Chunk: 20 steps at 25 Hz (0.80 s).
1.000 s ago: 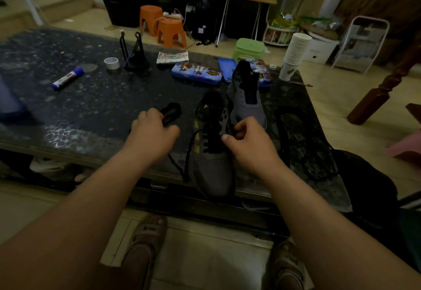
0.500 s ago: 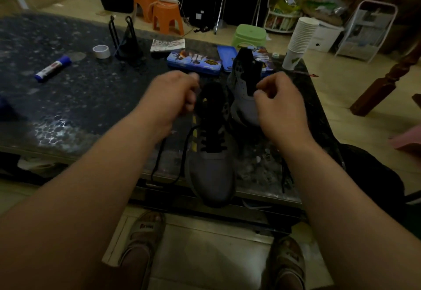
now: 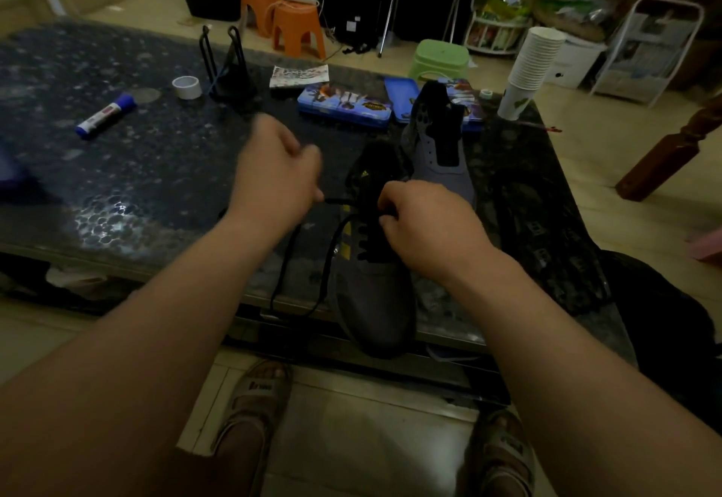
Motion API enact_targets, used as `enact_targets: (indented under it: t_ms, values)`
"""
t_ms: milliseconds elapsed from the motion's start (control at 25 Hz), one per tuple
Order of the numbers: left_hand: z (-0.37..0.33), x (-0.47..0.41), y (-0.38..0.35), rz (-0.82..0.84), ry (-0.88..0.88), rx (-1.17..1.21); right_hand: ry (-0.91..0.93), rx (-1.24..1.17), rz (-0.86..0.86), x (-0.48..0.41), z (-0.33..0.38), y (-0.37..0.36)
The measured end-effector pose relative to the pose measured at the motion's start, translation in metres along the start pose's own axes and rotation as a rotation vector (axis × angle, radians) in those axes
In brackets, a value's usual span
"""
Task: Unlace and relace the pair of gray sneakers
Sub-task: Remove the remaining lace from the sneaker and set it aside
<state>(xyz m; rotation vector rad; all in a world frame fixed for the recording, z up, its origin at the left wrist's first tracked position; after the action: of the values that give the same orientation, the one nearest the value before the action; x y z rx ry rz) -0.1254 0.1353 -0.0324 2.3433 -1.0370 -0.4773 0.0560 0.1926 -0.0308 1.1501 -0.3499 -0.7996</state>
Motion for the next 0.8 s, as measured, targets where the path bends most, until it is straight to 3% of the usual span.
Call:
enact_targets:
  t_ms: [80, 160, 320, 480, 680, 800]
  values:
    - [-0.003, 0.022, -0.043, 0.264, -0.115, -0.383, -0.019, 0.073, 0.066, -0.002, 0.004, -0.008]
    - [0.003, 0.041, -0.075, 0.45, -0.164, -0.515, -0.024, 0.017, 0.117, -0.005, 0.002, -0.008]
    - [0.007, 0.041, -0.074, 0.443, -0.152, -0.499, -0.212, -0.62, 0.222, 0.003, -0.029, -0.005]
    - [0.007, 0.047, -0.078, 0.442, -0.12, -0.506, -0.152, -0.574, 0.224, 0.003, -0.024, -0.003]
    - [0.009, 0.051, -0.085, 0.472, -0.034, -0.27, -0.267, -1.315, 0.131, 0.01, -0.022, 0.014]
    - [0.009, 0.051, -0.087, 0.491, -0.036, -0.267, -0.32, -1.523, 0.147, 0.02, -0.023, 0.029]
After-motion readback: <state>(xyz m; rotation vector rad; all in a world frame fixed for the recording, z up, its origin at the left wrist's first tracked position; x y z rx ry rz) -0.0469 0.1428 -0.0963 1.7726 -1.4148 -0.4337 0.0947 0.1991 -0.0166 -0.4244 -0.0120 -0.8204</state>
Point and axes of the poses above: each hand's wrist, its own x-axis away from the middle knuckle, its own y-axis out of the back of the hand, z = x × y, the point moved 10 cm from there along -x, towards the middle knuckle, and after that the axes turned 13 degrees about -x, right-handed, at the moved point
